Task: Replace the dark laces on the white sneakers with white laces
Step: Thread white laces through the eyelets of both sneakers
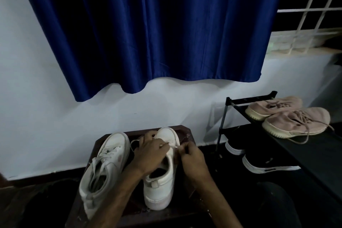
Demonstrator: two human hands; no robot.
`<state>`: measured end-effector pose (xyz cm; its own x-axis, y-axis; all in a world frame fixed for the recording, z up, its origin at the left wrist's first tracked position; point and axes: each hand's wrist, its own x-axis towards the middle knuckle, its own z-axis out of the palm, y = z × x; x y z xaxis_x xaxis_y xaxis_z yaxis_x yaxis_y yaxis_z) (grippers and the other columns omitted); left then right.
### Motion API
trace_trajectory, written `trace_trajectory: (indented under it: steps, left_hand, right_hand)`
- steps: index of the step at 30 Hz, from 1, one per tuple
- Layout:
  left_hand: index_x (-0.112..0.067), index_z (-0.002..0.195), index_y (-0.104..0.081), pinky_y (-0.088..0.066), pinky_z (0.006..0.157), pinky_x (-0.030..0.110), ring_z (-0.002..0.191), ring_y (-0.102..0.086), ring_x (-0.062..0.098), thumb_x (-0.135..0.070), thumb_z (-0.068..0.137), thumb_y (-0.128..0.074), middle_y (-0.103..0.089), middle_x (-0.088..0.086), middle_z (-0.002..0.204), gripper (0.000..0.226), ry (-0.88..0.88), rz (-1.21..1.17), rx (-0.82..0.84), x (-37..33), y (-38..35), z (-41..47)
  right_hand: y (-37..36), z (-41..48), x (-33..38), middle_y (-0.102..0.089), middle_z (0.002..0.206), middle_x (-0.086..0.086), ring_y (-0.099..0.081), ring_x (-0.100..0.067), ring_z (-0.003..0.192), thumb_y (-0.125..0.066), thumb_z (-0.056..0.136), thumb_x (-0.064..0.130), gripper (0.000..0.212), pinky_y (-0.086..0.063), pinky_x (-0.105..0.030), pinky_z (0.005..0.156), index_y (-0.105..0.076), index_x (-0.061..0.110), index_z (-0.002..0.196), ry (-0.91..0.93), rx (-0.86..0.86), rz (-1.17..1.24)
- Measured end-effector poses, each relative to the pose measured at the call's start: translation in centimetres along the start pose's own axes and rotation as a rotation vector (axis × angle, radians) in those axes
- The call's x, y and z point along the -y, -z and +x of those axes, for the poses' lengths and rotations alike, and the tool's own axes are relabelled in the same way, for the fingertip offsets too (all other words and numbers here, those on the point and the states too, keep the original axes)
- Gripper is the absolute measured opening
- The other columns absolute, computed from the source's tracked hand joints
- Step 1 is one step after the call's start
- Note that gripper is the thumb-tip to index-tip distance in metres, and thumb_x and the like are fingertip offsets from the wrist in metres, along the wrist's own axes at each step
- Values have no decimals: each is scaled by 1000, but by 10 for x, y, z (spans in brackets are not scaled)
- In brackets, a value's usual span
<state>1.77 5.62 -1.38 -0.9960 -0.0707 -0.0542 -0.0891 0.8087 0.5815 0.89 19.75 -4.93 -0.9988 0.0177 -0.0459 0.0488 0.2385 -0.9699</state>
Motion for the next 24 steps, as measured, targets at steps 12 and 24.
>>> trace_trajectory:
  steps: [12,24]
  left_hand:
    - [-23,98,-70,-18,116,42,140,-27,19,-47,76,-50,-26,-5,155,38,-100,-65,-78,0,-6,-4]
    - [-31,95,-68,-14,116,48,140,-25,15,-50,67,-42,-24,-12,153,42,-103,-46,-72,-3,-6,-7]
  right_hand:
    - [41,15,4,-67,88,7,-61,-7,81,-62,91,37,17,-48,-25,75,-63,20,92,289,256,-387]
    - [98,16,6,-70,75,10,-65,-1,77,-68,85,36,17,-50,-24,78,-64,34,69,156,652,-747]
